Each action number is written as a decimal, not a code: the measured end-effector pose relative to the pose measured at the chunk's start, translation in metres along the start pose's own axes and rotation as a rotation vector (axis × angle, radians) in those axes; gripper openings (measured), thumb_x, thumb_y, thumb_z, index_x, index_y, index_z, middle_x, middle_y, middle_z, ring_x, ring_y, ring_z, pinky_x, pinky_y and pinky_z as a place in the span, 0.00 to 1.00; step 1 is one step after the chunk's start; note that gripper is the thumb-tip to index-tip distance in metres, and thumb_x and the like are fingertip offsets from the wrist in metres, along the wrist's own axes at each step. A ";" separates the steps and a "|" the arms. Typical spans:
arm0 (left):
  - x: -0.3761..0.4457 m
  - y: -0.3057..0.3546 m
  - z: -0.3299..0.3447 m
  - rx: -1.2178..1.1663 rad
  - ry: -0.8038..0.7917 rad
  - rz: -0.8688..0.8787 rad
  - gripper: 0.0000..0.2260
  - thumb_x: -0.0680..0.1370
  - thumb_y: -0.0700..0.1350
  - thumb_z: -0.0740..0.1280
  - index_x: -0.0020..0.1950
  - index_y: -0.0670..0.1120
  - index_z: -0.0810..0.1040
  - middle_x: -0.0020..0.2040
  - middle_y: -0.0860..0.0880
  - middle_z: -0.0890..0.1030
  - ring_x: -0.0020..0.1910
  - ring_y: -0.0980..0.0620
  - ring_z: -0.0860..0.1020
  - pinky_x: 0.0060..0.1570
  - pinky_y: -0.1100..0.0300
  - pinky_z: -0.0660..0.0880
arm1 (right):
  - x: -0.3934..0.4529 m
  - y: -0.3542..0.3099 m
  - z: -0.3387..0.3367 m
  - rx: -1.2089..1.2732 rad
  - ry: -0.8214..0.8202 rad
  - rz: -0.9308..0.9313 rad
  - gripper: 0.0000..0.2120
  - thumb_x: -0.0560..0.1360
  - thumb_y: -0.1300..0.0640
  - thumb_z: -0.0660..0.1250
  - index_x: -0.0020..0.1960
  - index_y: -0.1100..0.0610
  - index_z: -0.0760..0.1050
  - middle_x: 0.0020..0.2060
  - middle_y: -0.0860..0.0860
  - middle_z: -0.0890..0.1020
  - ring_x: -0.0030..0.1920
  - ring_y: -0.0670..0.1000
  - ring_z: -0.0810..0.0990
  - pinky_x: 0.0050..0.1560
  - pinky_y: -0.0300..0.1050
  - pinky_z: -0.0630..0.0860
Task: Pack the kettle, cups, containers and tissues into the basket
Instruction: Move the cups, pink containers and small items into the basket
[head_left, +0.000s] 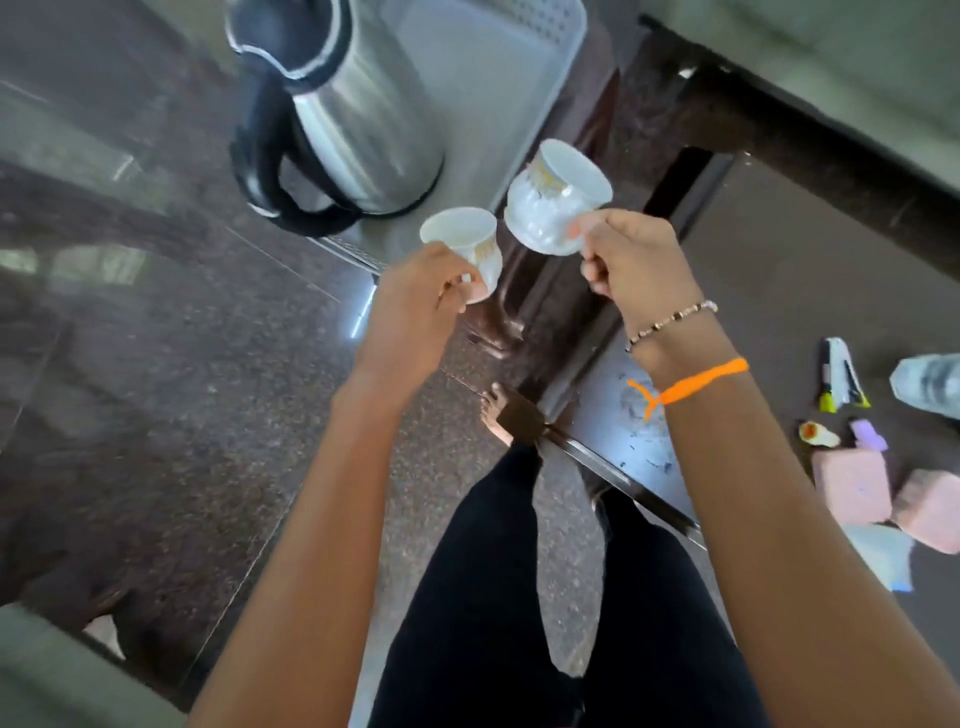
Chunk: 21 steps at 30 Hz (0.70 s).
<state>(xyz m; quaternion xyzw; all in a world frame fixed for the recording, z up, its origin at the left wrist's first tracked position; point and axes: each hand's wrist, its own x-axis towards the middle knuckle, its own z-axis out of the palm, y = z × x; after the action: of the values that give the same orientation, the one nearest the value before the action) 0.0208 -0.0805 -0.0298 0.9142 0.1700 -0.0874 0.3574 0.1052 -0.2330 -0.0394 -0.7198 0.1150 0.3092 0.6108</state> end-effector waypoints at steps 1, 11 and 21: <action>0.011 -0.009 -0.008 0.029 -0.003 0.012 0.08 0.74 0.33 0.62 0.47 0.35 0.80 0.46 0.38 0.78 0.46 0.41 0.76 0.48 0.51 0.71 | 0.011 -0.006 0.015 0.004 0.000 0.002 0.17 0.74 0.64 0.60 0.28 0.53 0.70 0.23 0.50 0.67 0.20 0.41 0.63 0.23 0.30 0.59; 0.084 -0.085 0.007 0.194 -0.161 -0.100 0.09 0.71 0.35 0.64 0.48 0.40 0.81 0.53 0.42 0.80 0.54 0.43 0.78 0.49 0.55 0.72 | 0.104 -0.004 0.109 -0.551 0.192 0.072 0.16 0.76 0.56 0.58 0.54 0.64 0.78 0.51 0.62 0.82 0.55 0.60 0.80 0.59 0.49 0.76; 0.079 -0.095 0.012 0.275 -0.203 -0.248 0.09 0.75 0.42 0.65 0.52 0.42 0.82 0.51 0.38 0.82 0.51 0.38 0.79 0.49 0.50 0.74 | 0.108 0.009 0.120 -0.901 0.287 0.045 0.11 0.75 0.52 0.64 0.54 0.55 0.79 0.55 0.57 0.81 0.57 0.61 0.79 0.51 0.49 0.76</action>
<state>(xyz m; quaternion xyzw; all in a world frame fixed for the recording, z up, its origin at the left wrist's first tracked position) 0.0579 -0.0041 -0.1201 0.9130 0.2307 -0.2446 0.2311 0.1480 -0.0985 -0.1174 -0.9459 0.0683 0.2389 0.2087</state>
